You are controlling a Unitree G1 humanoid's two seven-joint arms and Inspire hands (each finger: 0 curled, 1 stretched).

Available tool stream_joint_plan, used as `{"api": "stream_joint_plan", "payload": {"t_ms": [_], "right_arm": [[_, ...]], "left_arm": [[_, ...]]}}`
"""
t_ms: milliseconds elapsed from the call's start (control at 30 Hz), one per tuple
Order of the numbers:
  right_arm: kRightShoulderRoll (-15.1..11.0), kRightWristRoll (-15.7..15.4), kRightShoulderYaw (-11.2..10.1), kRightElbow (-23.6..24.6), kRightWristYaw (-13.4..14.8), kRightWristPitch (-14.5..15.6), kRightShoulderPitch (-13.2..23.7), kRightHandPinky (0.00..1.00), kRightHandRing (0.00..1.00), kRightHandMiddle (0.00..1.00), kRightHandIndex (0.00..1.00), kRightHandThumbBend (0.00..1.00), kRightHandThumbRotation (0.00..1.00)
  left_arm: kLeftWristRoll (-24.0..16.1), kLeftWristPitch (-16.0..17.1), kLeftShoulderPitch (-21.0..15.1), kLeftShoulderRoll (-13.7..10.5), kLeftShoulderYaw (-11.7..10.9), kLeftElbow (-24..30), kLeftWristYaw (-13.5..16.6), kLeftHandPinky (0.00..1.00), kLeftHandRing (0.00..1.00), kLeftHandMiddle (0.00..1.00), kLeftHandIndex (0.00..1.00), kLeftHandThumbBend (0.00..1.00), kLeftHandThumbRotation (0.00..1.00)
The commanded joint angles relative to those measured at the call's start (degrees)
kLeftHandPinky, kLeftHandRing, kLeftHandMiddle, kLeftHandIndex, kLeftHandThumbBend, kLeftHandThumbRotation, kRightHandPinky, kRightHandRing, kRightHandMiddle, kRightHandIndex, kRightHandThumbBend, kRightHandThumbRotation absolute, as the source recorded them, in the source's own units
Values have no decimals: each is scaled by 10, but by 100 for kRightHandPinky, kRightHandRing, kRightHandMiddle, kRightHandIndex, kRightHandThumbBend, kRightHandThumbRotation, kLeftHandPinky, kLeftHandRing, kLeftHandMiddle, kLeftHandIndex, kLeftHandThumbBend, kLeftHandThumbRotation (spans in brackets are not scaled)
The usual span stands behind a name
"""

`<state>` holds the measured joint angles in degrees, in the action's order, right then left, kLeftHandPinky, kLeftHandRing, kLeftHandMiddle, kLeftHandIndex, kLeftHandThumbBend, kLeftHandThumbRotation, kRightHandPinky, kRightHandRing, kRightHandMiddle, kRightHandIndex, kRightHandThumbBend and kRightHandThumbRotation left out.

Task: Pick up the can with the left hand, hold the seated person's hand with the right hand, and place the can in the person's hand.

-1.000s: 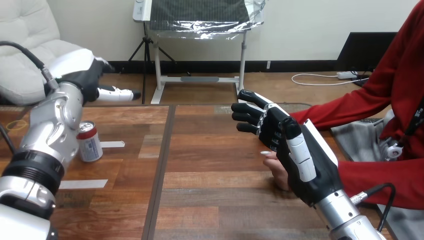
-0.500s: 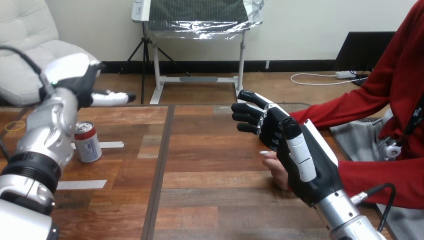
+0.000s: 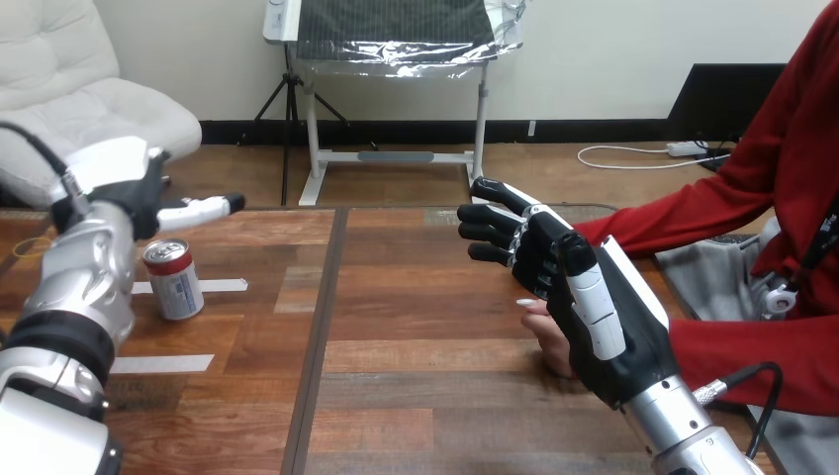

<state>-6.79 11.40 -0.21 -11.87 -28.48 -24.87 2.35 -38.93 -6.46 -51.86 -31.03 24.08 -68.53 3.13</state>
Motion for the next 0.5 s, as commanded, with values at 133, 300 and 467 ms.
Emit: {"api": "stream_joint_plan", "payload": {"t_ms": [133,300,467], "right_arm": [[1,9,-3,6,2,-8,37,83,85,84,88,77,100],[1,8,-3,5,2,-10,37,83,84,84,88,77,100],[3,9,-3,5,2,-10,38,83,84,84,88,76,100]], "left_arm": [[-9,8,-67,11,11,-26,18,90,93,96,93,78,97],[-2,2,-71,16,7,-39,5,91,94,97,93,78,96],[-1,-1,-73,18,8,-48,-3,92,95,98,94,79,96]]}}
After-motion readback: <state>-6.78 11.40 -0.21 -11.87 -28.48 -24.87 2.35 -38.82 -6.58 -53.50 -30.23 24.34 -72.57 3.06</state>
